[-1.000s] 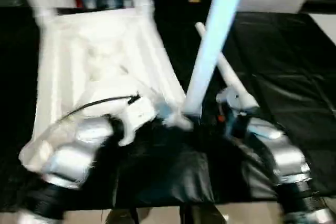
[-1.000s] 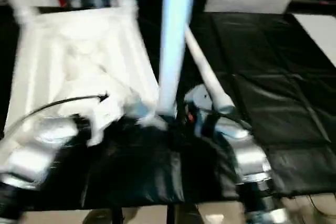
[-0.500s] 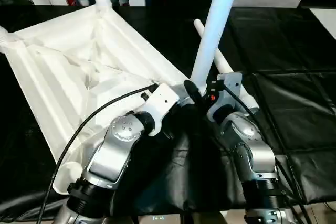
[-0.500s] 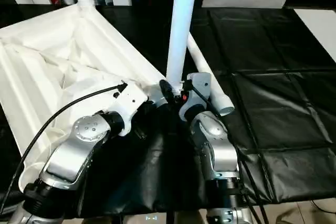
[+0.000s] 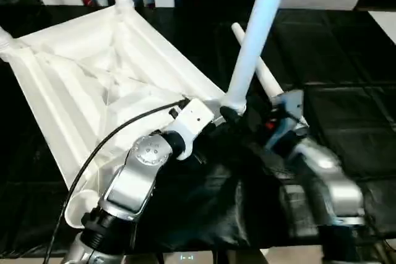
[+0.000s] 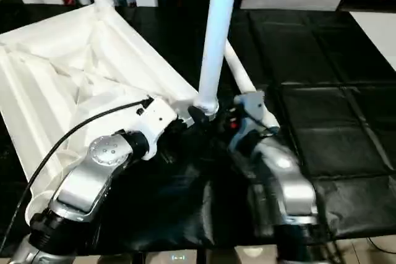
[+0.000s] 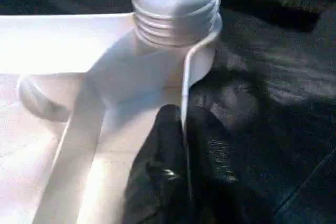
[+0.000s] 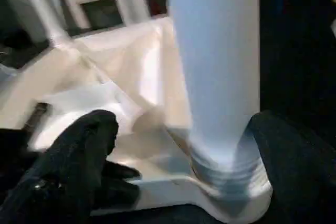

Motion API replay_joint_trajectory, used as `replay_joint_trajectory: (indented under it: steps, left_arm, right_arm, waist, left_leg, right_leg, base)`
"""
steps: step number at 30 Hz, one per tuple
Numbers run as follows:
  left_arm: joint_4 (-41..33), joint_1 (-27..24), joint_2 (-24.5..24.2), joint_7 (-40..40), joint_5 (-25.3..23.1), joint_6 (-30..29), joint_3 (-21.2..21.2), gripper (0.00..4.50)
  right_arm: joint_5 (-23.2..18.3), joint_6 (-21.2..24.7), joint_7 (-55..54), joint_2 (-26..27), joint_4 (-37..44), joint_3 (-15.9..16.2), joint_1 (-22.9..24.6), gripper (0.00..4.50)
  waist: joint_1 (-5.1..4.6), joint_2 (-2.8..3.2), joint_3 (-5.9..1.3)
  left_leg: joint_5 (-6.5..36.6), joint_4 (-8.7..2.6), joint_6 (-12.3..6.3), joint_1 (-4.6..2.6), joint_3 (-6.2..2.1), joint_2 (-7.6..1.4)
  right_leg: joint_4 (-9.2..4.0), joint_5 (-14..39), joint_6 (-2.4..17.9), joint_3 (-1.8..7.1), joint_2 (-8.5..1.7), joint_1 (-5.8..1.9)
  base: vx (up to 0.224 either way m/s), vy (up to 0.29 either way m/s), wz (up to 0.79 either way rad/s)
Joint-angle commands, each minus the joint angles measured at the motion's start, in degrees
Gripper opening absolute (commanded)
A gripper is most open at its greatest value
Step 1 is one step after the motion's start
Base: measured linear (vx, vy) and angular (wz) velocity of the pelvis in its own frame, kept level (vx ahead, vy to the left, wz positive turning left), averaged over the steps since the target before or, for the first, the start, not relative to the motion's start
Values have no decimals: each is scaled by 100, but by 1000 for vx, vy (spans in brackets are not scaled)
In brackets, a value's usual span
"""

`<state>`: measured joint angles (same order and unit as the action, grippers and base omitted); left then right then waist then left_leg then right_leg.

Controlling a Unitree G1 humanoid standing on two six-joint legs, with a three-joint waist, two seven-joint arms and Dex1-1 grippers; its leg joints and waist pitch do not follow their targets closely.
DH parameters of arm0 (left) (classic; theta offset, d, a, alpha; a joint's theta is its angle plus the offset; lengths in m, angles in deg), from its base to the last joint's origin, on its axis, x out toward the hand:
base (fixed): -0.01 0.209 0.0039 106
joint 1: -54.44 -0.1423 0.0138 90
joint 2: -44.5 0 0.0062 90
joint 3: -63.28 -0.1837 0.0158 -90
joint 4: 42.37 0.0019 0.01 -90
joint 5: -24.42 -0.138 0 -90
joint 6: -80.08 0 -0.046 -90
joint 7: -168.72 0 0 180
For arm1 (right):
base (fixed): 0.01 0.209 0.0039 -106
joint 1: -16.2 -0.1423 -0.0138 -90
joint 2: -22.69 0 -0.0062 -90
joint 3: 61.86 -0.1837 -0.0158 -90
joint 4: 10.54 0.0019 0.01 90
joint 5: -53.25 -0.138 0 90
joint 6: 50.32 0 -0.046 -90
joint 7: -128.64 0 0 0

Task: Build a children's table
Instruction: Rotate leg to tighten

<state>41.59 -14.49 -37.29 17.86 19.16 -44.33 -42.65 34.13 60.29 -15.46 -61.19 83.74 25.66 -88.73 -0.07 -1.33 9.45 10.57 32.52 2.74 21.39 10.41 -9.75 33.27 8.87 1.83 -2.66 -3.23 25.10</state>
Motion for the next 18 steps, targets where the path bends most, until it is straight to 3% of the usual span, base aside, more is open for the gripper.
replay_joint_trajectory:
  steps: [1, 2, 4, 6, 10, 12, 14, 15, 18]
  left_arm:
    - [-143, 105, 28, -37, 136, 10, 94, 66]
    - [-175, 106, -34, -21, 108, 6, 110, 77]
    - [-236, 85, -162, -12, 21, -22, 116, 90]
    - [-291, 52, -272, -15, -47, -47, 133, 90]
    - [-724, -220, -723, 307, 58, -198, 235, 90]
    - [-1039, -440, -1033, 554, 127, -333, 257, 90]
    - [-1327, -653, -1279, 729, 229, -445, 314, 90]
    - [-1566, -838, -1502, 827, 304, -520, 417, 90]
    - [-1862, -1074, -1804, 890, 311, -557, 750, 90]
  right_arm:
    - [-170, 78, 360, -177, 187, 54, -10, 450]
    - [-405, 301, 654, -346, 287, 53, -36, 450]
    - [-690, 559, 1013, -528, 406, 79, -75, 450]
    - [-742, 630, 1097, -575, 403, 105, -140, 450]
    - [-407, 295, 1014, -537, 32, 275, -499, 450]
    - [-305, 207, 924, -467, -163, 305, -669, 450]
    - [-236, 122, 836, -447, -309, 326, -782, 450]
    - [-145, 11, 744, -450, -509, 334, -916, 450]
    - [125, -233, 400, -442, -1036, 227, -1194, 450]
  waist:
    - [57, 5, -440]
    - [68, -8, -469]
    - [86, -1, -460]
    - [84, -10, -469]
    - [87, -16, -471]
    - [84, 16, -468]
    - [97, 6, -478]
    - [109, 36, -482]
    - [112, 28, -446]
  left_leg:
    - [477, -280, -821, -16, -98, -287]
    - [478, -269, -835, -26, -100, -287]
    - [422, -265, -900, -15, -106, -295]
    - [395, -262, -941, -14, -119, -302]
    - [395, -255, -794, -38, -102, -296]
    - [353, -265, -744, -39, -109, -306]
    - [304, -258, -726, -57, -104, -303]
    - [295, -264, -696, -70, -111, -325]
    - [525, -279, -566, -80, -90, -306]
  right_leg:
    - [-329, 762, 1413, 285, -442, -436]
    - [-324, 795, 1418, 277, -432, -451]
    - [-317, 738, 1415, 279, -434, -452]
    - [-311, 747, 1400, 267, -440, -454]
    - [-321, 1027, 1381, 265, -440, -409]
    - [-296, 1008, 1429, 266, -447, -404]
    - [-270, 925, 1445, 267, -433, -400]
    - [-250, 856, 1508, 264, -443, -393]
    - [-298, 1182, 1453, 269, -431, -375]
  base:
    - [0, 0, 0]
    - [0, 0, 0]
    - [0, 0, 0]
    - [0, 0, 0]
    - [0, 0, 0]
    - [0, 0, 0]
    - [0, 0, 0]
    - [0, 0, 0]
    - [0, 0, 0]
